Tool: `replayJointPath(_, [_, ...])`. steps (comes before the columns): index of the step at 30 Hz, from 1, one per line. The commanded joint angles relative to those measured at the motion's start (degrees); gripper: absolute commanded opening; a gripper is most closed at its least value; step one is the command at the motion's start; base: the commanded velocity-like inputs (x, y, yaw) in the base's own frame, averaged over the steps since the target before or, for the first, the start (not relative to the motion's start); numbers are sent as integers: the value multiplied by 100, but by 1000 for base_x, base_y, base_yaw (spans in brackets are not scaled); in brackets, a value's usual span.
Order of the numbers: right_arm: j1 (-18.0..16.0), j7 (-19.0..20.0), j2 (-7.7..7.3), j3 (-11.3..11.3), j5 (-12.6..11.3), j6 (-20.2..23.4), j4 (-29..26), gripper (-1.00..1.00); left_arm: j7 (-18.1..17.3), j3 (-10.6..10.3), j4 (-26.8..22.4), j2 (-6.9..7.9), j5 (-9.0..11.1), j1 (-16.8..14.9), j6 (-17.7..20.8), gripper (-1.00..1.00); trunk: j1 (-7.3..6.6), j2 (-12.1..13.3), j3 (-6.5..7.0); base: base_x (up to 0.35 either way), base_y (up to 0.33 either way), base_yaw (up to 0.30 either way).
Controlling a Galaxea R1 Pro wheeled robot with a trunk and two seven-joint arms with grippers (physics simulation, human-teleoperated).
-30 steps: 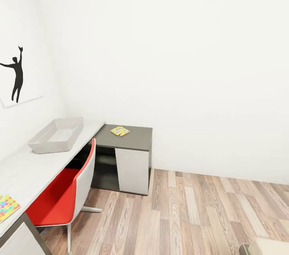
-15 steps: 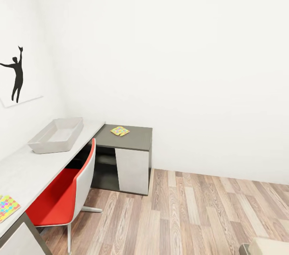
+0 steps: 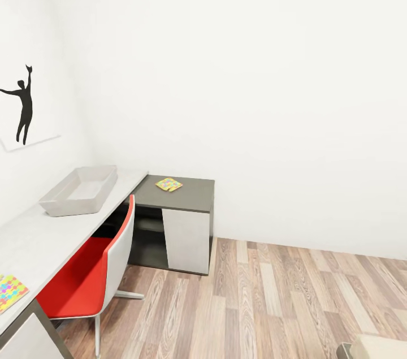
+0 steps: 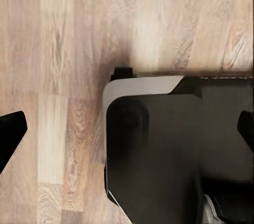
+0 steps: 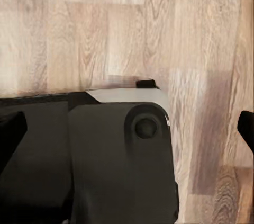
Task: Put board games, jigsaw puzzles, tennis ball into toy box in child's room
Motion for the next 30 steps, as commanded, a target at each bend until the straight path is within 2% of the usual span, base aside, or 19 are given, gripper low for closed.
replayJointPath(1, [-290, -1, 2, -97, -18, 359, -104, 100, 8, 7, -141, -8, 12, -221, 348, 100, 2, -4, -4, 0, 0, 0])
replayJointPath(4, [-715, -2, 0, -164, -27, 955, -288, 100, -6, 18, -328, -17, 25, -524, 782, 100, 2, -4, -4, 0, 0, 0])
replayJointPath(6, [-1343, -2, -3, -224, -46, 1854, -706, 100, -21, 33, -620, -20, 39, -1002, 1384, 100, 2, -4, -4, 0, 0, 0])
replayJointPath(8, [-1709, -1, 1, -293, -105, 2432, -1054, 100, -39, 76, -782, -17, 45, -1392, 1770, 100, 2, -4, -4, 0, 0, 0])
replayJointPath(11, [-1927, -1, 15, -401, -215, 2922, -1431, 100, -58, 180, -863, -9, 52, -1775, 2121, 100, 2, -4, -4, 0, 0, 0])
replayJointPath(13, [-2022, 4, 49, -472, -296, 3260, -1876, 100, -172, 376, -897, 0, 52, -2131, 2432, 100, 2, -4, -4, 0, 0, 0])
replayJointPath(16, [-2053, 1, 73, -491, -323, 3396, -2214, 100, -363, 554, -911, 4, 48, -2328, 2627, 100, 2, -4, -4, 0, 0, 0])
replayJointPath(17, [-2064, 0, 83, -497, -332, 3472, -2434, 100, -523, 647, -921, 9, 43, -2412, 2713, 100, 2, -4, -4, 0, 0, 0])
replayJointPath(21, [-2074, -4, 102, -485, -329, 3774, -3068, 100, -848, 762, -932, 42, 22, -2513, 2790, 100, 2, -4, -4, 0, 0, 0])
replayJointPath(22, [-2075, -5, 105, -483, -332, 3821, -3147, 100, -921, 788, -938, 82, 20, -2530, 2801, 100, 2, -4, -4, 0, 0, 0])
replayJointPath(23, [-2070, -10, 118, -470, -320, 3947, -3370, 100, -1021, 821, -1022, 202, 31, -2560, 2832, 100, 2, -4, -4, 0, 0, 0])
replayJointPath(24, [-2069, -15, 122, -469, -319, 3969, -3406, 100, -1053, 827, -1086, 255, 37, -2567, 2849, 100, 2, -4, -4, 0, 0, 0])
replayJointPath(30, [-2060, -38, 126, -484, -339, 3988, -3477, 100, -1359, 831, -1276, 351, 46, -2576, 2957, 100, 2, -4, -4, 0, 0, 0])
